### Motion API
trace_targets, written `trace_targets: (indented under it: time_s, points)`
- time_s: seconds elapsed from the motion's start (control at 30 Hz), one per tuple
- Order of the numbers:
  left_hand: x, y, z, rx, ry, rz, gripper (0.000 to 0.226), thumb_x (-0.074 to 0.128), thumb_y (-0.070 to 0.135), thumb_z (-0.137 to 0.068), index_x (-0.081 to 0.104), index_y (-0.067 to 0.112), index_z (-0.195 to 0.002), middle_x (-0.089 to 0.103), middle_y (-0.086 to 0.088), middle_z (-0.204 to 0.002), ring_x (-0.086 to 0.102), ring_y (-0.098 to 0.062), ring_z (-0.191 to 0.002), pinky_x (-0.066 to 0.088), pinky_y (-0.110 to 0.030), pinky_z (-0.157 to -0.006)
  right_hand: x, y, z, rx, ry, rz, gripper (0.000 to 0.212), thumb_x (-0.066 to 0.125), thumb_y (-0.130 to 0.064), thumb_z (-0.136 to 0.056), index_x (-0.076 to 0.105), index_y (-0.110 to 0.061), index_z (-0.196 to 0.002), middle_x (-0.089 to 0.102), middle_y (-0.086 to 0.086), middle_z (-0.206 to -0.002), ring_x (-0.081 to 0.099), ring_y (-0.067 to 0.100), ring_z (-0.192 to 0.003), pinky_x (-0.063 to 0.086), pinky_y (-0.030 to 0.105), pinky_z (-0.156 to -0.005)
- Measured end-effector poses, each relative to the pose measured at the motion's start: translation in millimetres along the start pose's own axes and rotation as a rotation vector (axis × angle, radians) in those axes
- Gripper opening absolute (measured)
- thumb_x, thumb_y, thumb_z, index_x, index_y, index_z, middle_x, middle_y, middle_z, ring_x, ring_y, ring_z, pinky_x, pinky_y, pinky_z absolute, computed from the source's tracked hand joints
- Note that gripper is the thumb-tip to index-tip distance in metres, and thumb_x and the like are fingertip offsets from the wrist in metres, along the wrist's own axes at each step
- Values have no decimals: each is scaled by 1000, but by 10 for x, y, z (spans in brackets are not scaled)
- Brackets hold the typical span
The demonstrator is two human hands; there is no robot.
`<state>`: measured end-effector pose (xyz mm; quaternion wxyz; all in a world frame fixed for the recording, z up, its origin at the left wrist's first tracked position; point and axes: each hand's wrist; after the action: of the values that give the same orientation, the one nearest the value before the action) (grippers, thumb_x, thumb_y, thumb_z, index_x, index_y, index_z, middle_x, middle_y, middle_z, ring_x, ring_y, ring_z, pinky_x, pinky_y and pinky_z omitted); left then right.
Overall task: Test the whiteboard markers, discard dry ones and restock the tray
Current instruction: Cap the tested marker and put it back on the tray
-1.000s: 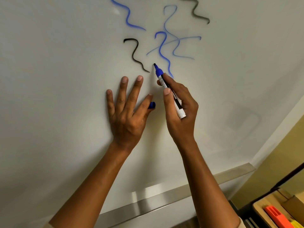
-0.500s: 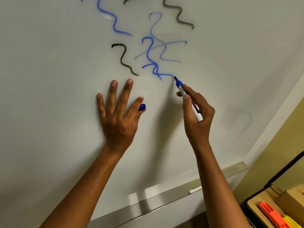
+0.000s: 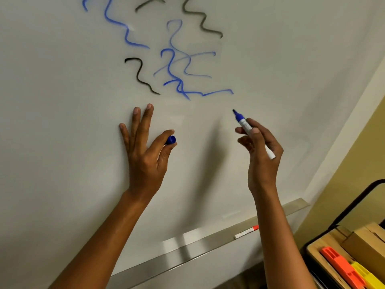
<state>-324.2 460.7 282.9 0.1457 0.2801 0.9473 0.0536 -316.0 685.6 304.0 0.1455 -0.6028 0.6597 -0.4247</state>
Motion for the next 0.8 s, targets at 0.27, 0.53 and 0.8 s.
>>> trace_targets:
  time_s: [0.27, 0.53, 0.8]
  points:
    - [29, 199, 149, -13, -47, 95, 21, 60, 22, -96, 71, 9, -108, 34, -24, -151, 18, -40, -147, 9, -64, -117, 176, -77, -186, -154, -84, 159, 27, 57, -14, -101, 67, -4, -124, 73, 11, -113, 71, 17, -103, 57, 40, -90]
    - [107, 291, 149, -20, -54, 138, 20, 62, 18, -95, 71, 8, -108, 35, -25, -151, 18, -40, -147, 11, -64, -117, 405, -70, -701, -271, 28, 176, 29, 58, -18, -101, 67, -11, -128, 71, -3, -120, 68, 21, -109, 53, 44, -93]
    - [178, 339, 237, -21, -92, 180, 19, 62, 17, -94, 70, 7, -108, 37, -23, -150, 19, -37, -147, 16, -61, -118, -15, 275, -448, -143, 93, 182, 27, 58, -13, -100, 69, -8, -124, 76, 5, -105, 71, 15, -100, 51, 24, -85]
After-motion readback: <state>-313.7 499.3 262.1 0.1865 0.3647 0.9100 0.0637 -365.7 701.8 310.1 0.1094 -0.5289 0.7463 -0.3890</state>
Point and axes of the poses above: each hand's wrist, its own z-axis away from the middle knuckle, its own x-axis out of the palm, y = z × x
